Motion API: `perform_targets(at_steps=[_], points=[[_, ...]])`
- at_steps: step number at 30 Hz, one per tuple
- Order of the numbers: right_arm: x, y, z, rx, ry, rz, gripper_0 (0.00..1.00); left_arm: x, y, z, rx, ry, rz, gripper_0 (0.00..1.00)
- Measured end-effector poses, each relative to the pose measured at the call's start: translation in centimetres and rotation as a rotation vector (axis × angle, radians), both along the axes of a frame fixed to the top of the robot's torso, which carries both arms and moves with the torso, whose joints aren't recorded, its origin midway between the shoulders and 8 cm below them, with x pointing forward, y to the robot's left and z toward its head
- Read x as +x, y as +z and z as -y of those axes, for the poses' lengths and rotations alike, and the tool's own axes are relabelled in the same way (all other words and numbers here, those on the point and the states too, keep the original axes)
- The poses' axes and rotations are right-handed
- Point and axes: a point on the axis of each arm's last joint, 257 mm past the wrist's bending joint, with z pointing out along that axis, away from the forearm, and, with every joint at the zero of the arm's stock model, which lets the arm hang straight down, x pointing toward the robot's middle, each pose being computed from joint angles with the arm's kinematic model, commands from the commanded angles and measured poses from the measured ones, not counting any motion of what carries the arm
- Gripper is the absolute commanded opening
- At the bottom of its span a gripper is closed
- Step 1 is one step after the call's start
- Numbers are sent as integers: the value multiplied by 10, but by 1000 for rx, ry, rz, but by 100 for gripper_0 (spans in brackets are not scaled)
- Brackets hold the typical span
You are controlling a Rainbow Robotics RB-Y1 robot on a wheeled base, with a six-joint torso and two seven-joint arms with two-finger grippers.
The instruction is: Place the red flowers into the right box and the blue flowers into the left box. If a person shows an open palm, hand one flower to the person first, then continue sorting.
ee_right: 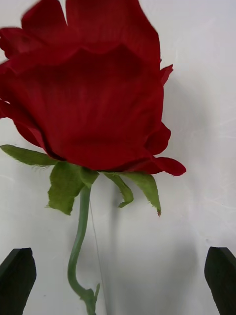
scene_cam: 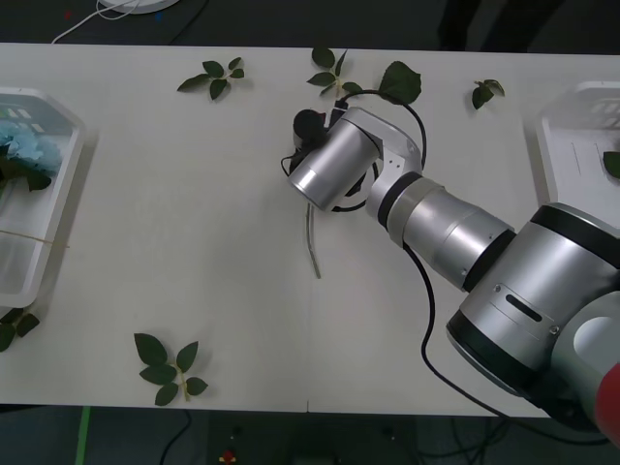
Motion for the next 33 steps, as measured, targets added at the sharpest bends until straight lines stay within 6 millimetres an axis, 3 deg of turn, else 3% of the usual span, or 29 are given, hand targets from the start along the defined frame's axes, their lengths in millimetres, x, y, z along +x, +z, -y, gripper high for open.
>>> perform_targets(at_steps=[6, 8, 10, 12, 21, 25, 29, 33], points=[[3, -8, 3, -32, 2, 14, 100, -5, 13, 25, -113, -44, -37, 100], [3, -8, 2, -35, 6, 15, 76, -3, 27, 33, -141, -64, -31, 100], [2, -8, 1, -42, 9, 16, 17, 1, 45, 40, -144, -86, -21, 100], [2, -10, 1, -53, 16, 18, 0, 7, 65, 47, -137, -114, -14, 100], [1, -11, 1, -70, 26, 22, 0, 16, 161, 70, -88, -209, -58, 100], [1, -11, 1, -69, 26, 22, 0, 16, 202, 93, -92, -255, -85, 100], [2, -10, 0, -66, 29, 26, 0, 21, 233, 120, -159, -265, -76, 100], [2, -10, 0, -66, 29, 27, 0, 30, 246, 149, -368, -149, -51, 100]])
